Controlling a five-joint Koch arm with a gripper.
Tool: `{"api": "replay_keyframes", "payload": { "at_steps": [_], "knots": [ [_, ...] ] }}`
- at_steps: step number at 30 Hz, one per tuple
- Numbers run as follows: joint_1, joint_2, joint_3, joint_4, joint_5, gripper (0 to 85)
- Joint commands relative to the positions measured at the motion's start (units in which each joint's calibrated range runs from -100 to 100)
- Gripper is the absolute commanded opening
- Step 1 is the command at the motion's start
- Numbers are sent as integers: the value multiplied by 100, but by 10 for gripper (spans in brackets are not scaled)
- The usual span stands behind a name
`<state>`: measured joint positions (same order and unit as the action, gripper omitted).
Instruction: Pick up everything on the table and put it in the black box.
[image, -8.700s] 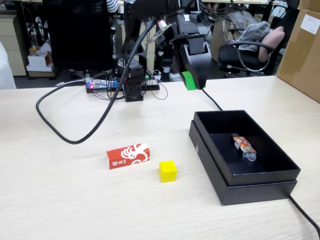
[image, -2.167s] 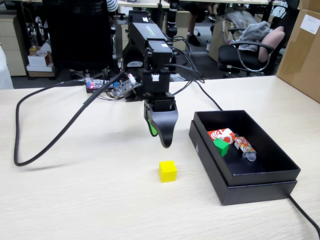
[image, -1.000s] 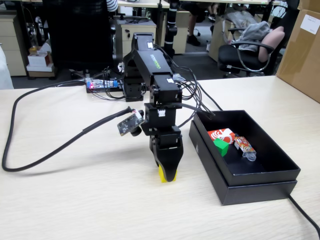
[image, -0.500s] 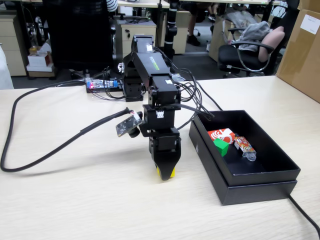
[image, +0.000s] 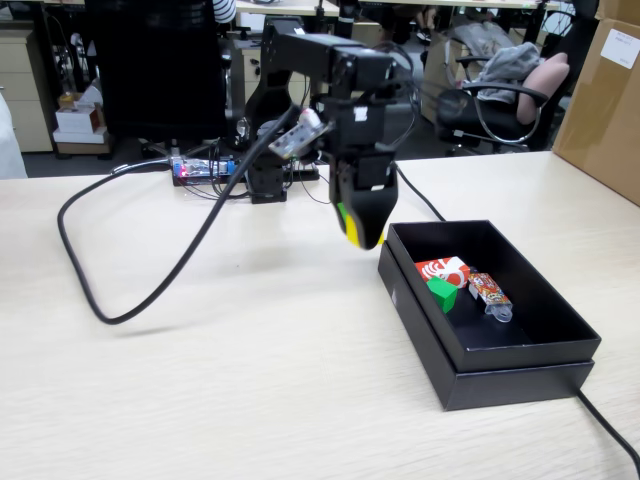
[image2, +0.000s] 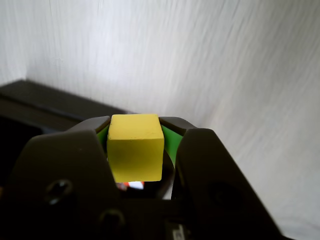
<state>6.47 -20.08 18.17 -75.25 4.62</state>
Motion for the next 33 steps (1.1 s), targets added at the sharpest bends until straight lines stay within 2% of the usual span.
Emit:
{"api": "replay_keyframes", "payload": {
  "at_steps": [1, 8, 10, 18, 25, 27, 29, 31, 33],
  "knots": [
    [435, -1119, 105, -22, 151, 9],
    [923, -603, 785, 4, 317, 9],
    [928, 338, 1446, 21, 332, 9],
    [811, 2025, 1936, 229, 332, 9],
    [679, 2495, 1809, 229, 303, 13],
    [669, 2495, 1773, 229, 293, 138],
    [654, 2472, 1700, 229, 283, 213],
    [650, 2449, 1582, 229, 278, 324],
    [640, 2392, 1483, 220, 278, 372]
  ]
}}
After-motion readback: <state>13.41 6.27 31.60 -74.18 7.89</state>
